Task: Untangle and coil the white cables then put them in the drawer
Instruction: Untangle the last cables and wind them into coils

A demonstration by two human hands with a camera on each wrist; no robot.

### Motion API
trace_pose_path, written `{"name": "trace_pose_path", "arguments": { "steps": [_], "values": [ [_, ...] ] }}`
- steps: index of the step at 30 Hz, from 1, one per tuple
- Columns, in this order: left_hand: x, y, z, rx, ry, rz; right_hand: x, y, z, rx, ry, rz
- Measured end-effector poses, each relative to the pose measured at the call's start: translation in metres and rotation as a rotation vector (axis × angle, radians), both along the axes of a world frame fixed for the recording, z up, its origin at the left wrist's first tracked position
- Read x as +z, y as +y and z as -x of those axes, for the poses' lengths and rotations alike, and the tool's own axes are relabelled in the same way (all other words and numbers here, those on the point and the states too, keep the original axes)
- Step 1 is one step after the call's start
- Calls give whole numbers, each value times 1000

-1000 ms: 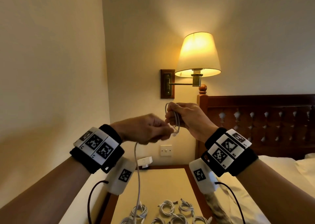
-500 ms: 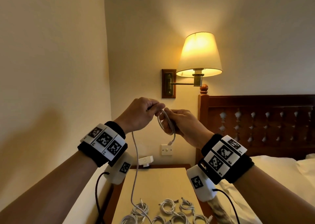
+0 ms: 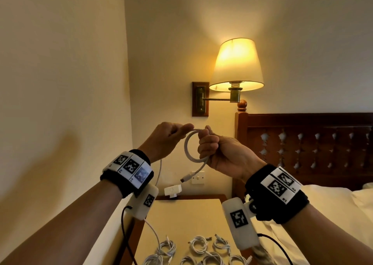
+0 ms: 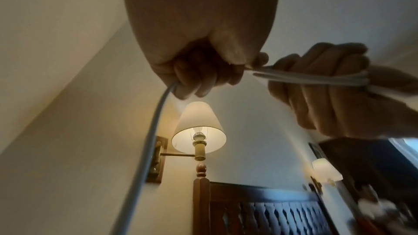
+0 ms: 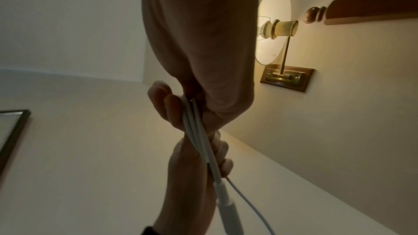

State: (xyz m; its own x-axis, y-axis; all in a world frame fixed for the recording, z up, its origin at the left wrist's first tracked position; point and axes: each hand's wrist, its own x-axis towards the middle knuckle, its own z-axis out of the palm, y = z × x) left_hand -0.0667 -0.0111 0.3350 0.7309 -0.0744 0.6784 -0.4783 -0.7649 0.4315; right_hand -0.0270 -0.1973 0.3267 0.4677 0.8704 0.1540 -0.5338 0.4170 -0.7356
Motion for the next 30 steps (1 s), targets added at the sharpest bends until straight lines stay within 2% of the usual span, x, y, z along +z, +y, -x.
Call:
{"name": "trace_pose_path", "arguments": {
  "steps": [4, 7, 9, 12, 15, 18, 22, 26, 30],
  "values": [
    [-23, 17, -1, -43, 154, 133, 9, -11, -12, -24, 23, -107],
    [-50, 31, 4, -52, 375, 150, 20, -21, -25, -224, 27, -157],
    [-57, 32, 10, -100, 505, 88, 25, -25, -29, -377, -16, -121],
    [-40, 16, 18, -114, 483, -193, 20, -19, -33, -563, -330, 89],
    [-18, -14, 28, -156, 496, -336, 13, -6, -29, -686, -620, 229],
    [-3, -38, 33, -209, 410, -399, 9, 1, -23, -687, -753, 281],
    [10, -40, 32, -149, 73, -264, 1, 3, -20, -655, -901, 336],
    [7, -30, 25, -23, -129, -247, 0, 1, -18, -595, -869, 313],
    [0, -19, 14, 65, -173, -280, -4, 6, -17, -572, -836, 338]
  ]
}}
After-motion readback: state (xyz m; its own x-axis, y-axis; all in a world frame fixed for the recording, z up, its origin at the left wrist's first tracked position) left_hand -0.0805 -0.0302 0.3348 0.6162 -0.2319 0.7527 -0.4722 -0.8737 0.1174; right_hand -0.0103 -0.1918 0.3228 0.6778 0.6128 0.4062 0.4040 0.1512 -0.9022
